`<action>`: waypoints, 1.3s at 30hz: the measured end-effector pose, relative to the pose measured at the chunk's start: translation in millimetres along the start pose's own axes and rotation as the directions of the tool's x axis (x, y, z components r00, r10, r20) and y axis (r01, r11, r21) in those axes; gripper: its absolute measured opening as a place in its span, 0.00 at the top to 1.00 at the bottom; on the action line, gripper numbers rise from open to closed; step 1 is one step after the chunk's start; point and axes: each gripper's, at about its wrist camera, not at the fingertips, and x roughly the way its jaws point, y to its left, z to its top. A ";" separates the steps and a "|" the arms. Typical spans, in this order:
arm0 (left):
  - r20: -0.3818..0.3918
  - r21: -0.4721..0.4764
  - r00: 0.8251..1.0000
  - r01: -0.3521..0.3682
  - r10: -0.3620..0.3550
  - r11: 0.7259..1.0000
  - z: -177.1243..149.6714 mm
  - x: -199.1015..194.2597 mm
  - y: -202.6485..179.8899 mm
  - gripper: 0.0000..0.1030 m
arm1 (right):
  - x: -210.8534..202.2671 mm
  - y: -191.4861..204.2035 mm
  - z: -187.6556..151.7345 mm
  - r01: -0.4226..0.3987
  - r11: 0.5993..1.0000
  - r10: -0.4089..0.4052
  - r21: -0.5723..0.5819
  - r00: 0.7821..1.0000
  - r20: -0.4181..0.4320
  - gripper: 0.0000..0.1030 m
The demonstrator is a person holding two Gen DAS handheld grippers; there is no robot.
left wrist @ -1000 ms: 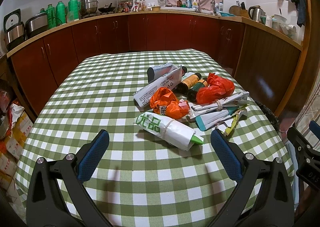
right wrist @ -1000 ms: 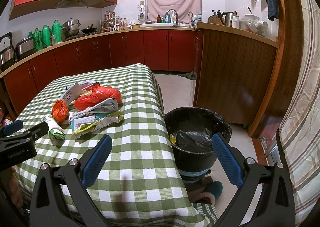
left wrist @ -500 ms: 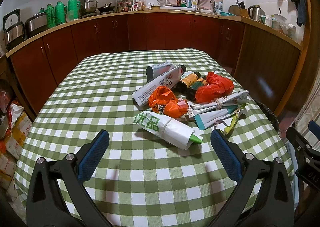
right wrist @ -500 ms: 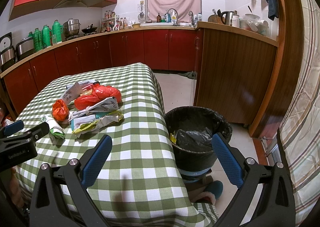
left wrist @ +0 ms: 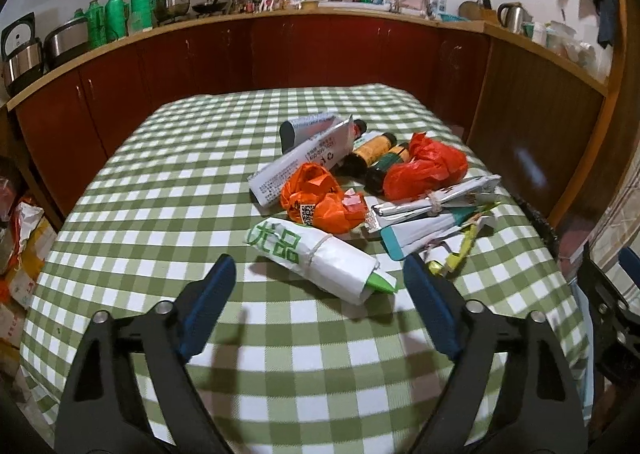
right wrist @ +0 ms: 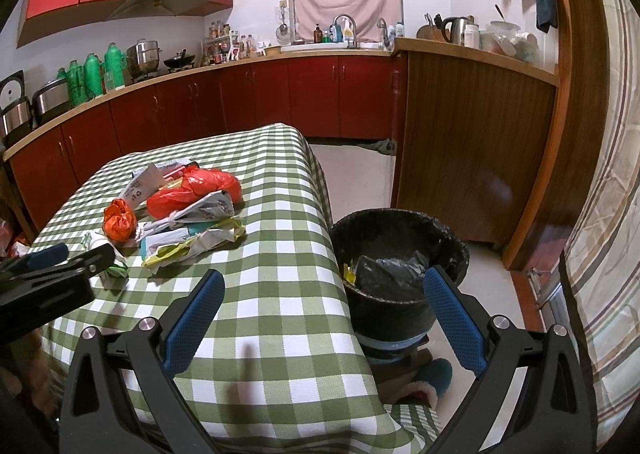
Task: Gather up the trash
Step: 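Grasp the white tube with green cap with the left tool while the right tool grasps the yellow-green packet, then lift the white tube with the left tool while the right tool lifts the yellow-green packet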
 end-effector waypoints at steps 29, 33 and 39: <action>-0.071 0.029 0.997 0.015 -0.013 0.999 -14.6 1.0 50.7 0.72 | 25.7 70.4 7.8 -0.144 0.985 0.137 -0.091 0.987 -0.085 0.39; -0.057 0.049 0.998 -0.021 0.024 0.999 -15.3 -1.3 61.6 0.72 | 33.7 85.7 12.3 -0.160 0.984 0.153 -0.079 0.984 -0.091 0.39; -0.053 0.039 0.998 -0.037 0.039 0.999 -14.3 0.5 75.7 0.72 | 47.4 106.8 18.7 -0.132 0.989 0.125 -0.071 0.988 -0.095 0.39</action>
